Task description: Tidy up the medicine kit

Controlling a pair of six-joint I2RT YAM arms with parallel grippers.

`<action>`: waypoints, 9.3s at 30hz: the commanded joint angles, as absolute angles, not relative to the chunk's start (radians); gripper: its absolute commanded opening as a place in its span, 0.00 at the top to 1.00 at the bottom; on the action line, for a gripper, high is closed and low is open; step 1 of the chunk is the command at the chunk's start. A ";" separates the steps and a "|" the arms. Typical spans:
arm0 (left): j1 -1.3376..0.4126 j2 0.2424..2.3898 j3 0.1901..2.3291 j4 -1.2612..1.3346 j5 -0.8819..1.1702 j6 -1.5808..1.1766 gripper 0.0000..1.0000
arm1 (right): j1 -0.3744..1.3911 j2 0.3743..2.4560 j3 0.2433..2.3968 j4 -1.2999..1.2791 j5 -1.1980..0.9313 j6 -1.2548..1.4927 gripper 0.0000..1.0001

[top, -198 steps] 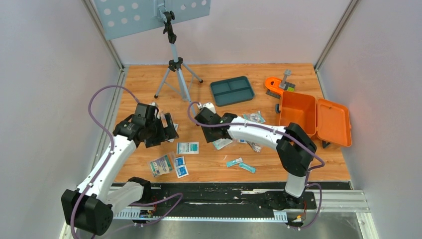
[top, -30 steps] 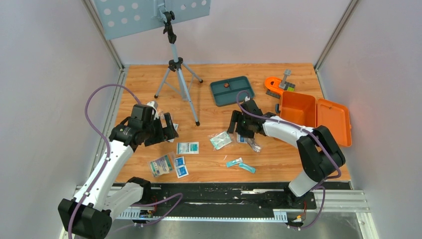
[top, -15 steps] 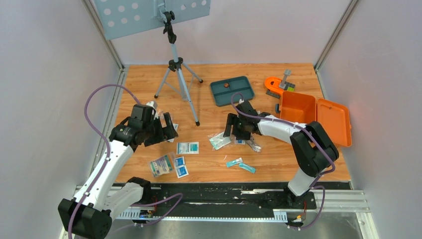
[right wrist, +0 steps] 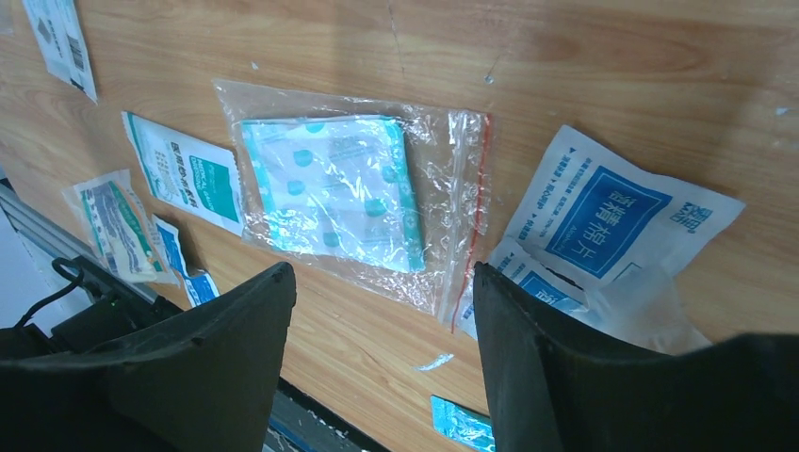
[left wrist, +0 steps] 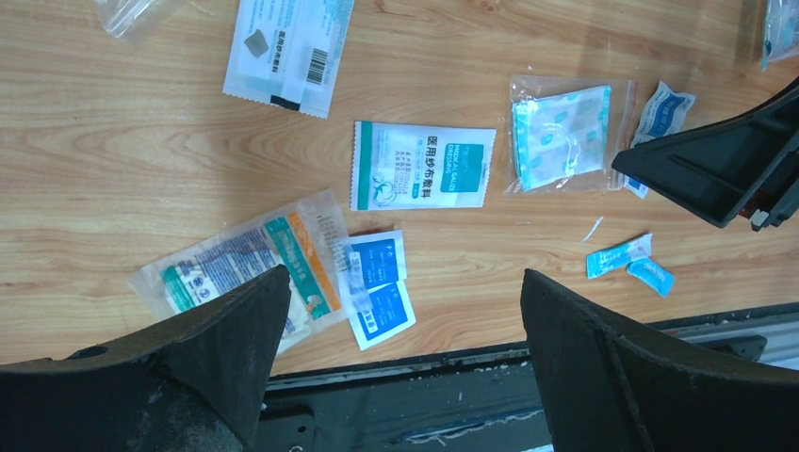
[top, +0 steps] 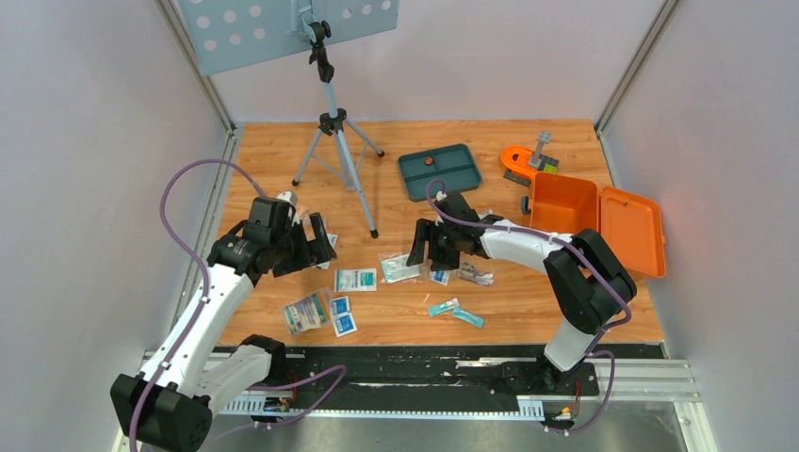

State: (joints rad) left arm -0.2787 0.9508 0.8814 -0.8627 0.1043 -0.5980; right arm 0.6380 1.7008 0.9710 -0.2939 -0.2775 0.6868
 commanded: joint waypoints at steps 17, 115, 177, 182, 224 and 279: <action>-0.275 0.948 0.904 -0.850 0.095 -0.603 0.00 | 0.617 1.723 0.935 -0.177 -0.330 0.723 0.36; -0.448 1.209 0.793 -0.402 0.244 -0.711 0.12 | 0.537 1.542 0.895 -0.162 -0.193 0.729 1.00; -0.380 0.904 0.947 -0.747 -0.030 -0.660 0.05 | 0.165 2.114 1.596 -0.232 -0.425 0.525 1.00; -0.380 0.904 0.939 -0.739 -0.021 -0.664 0.06 | 0.164 2.105 1.587 -0.249 -0.395 0.500 0.72; -0.380 0.920 0.975 -0.775 -0.051 -0.630 0.05 | 0.330 2.325 1.804 -0.419 -0.145 0.396 0.99; -0.380 0.896 0.926 -0.738 -0.022 -0.648 0.05 | 0.394 2.050 1.494 -0.457 -0.081 0.328 0.88</action>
State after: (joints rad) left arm -0.3847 0.9051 0.9230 -0.7658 -0.0235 -0.6479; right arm 0.3958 1.9984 1.4784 -0.4683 -0.1024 0.3511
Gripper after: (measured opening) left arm 0.946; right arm 0.136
